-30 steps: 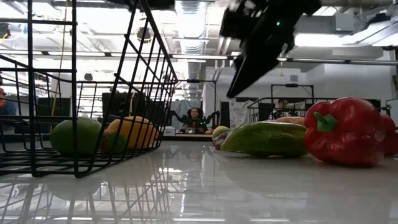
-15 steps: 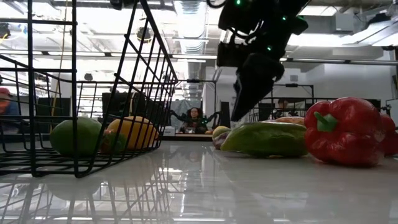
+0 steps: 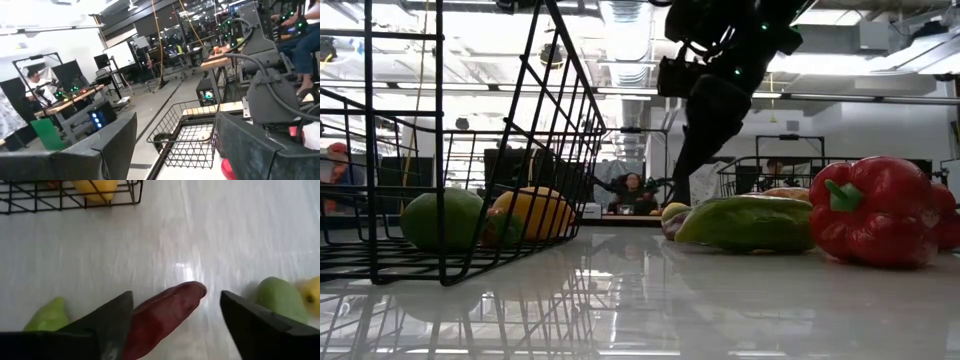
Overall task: Sort produce into baskets
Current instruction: Put the lemon into the bottom wire basket
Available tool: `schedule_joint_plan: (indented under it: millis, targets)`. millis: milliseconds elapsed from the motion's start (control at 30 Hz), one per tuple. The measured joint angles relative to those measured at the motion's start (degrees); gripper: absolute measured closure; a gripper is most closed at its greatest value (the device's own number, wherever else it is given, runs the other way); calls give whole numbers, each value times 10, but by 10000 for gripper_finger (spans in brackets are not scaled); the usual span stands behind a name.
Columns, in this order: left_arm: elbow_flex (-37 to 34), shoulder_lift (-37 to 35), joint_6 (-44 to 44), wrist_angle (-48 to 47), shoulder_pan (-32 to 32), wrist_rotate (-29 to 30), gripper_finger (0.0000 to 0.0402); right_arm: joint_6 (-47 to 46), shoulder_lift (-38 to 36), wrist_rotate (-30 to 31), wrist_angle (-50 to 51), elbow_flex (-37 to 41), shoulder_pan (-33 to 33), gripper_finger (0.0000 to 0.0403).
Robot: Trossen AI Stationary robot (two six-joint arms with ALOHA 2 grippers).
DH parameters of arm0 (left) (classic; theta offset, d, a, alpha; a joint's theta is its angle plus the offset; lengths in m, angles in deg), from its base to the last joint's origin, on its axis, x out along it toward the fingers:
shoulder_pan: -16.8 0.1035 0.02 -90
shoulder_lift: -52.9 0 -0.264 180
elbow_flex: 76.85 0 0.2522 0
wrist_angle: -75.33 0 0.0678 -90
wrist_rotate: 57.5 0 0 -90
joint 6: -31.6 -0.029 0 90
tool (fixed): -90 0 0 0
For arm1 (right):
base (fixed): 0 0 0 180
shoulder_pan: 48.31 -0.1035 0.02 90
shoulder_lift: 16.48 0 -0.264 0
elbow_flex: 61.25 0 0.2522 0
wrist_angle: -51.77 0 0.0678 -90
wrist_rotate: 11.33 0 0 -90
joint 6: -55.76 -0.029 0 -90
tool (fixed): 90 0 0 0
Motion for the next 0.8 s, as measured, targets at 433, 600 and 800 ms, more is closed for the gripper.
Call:
schedule_joint_plan:
  millis: [433,600,800]
  targets:
    - [0,0,-16,-13,0,2,143,-6,9,62,-31,0,60,45]
    - [0,-1,-17,-10,0,16,143,32,40,64,-16,-2,77,63]
    - [0,-1,-21,-4,0,18,143,84,97,91,2,-46,77,80]
